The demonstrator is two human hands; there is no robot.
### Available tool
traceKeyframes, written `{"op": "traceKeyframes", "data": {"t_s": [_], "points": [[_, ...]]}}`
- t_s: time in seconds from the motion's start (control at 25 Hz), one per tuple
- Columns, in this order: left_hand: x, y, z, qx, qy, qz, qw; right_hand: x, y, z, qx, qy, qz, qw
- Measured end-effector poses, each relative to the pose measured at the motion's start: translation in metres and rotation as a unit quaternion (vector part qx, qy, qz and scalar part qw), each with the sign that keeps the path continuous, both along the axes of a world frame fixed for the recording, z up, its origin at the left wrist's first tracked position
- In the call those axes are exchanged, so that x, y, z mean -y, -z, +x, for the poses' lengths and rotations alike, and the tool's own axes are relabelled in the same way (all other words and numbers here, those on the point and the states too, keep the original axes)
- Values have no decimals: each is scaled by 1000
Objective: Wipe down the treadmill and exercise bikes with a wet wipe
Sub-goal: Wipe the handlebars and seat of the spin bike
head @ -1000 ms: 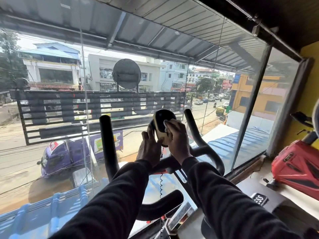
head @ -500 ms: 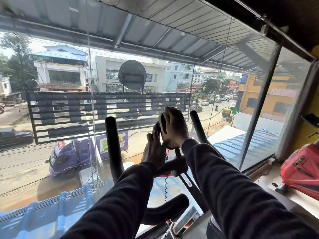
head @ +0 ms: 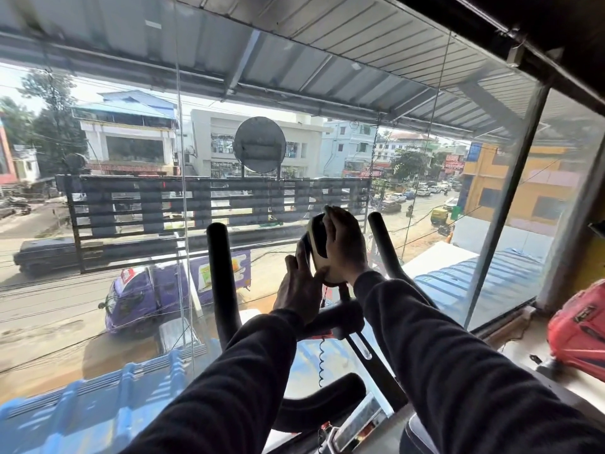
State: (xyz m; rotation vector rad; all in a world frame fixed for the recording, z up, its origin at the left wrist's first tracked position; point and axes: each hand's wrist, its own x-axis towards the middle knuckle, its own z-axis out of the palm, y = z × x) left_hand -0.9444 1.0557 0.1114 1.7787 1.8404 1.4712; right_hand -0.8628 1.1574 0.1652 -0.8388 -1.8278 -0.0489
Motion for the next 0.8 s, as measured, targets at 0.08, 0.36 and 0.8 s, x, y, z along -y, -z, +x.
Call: {"op": "traceKeyframes", "data": {"t_s": [0.08,0.36,0.8], "points": [[-1,-2,0,-21,4,-9,1000,0,10,5,103,-52,134,984],[-3,1,-1,5,-6,-6,1000,-14,1,2,-134,1,-154,979],[-6,3,1,10,-7,-2,1000,19,45,23,-126,40,-21,991]]}}
